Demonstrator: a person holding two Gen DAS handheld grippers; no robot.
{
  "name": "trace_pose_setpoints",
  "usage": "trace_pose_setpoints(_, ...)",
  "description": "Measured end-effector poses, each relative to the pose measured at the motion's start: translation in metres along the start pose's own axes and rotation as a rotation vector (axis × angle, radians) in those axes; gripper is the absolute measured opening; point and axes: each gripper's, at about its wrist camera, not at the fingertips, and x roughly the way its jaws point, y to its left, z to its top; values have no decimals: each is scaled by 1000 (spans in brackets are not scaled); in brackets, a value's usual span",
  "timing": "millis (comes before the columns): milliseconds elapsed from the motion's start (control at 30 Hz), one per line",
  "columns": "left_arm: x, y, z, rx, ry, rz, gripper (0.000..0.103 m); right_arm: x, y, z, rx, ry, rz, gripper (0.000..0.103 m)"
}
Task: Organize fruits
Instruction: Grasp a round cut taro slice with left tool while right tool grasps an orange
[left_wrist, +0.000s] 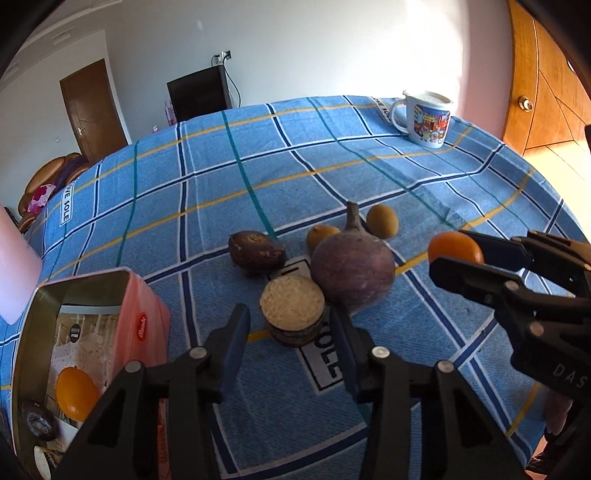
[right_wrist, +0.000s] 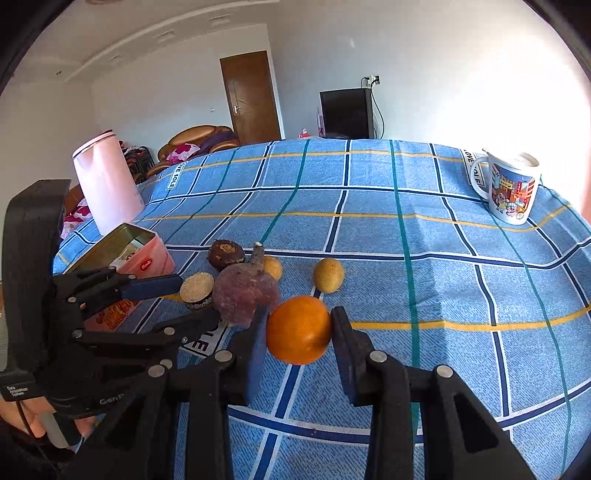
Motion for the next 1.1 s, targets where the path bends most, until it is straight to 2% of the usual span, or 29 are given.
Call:
trace_pose_setpoints(67, 3, 4, 2, -21, 7, -24, 41, 1, -1, -1, 4, 8, 7, 36)
trace_pose_setpoints(100, 4, 5, 2, -30, 12, -39, 37, 2, -1, -1, 4, 9, 9, 36)
trace_pose_setpoints(167, 2, 5, 1, -31, 3, -43, 37, 2, 0, -2, 2, 10, 9, 36)
trace_pose_setpoints(367, -20, 3, -3, -34, -97, -64, 37, -6, 2, -2, -11, -31, 9, 36)
trace_pose_setpoints(700, -44, 7, -5, -43, -229, -16, 37, -20, 12, -6, -49, -108, 25, 36)
trace_pose_setpoints(1100, -57, 8, -11, -52, -302, 9, 37, -31, 15, -9, -69, -169, 11, 36)
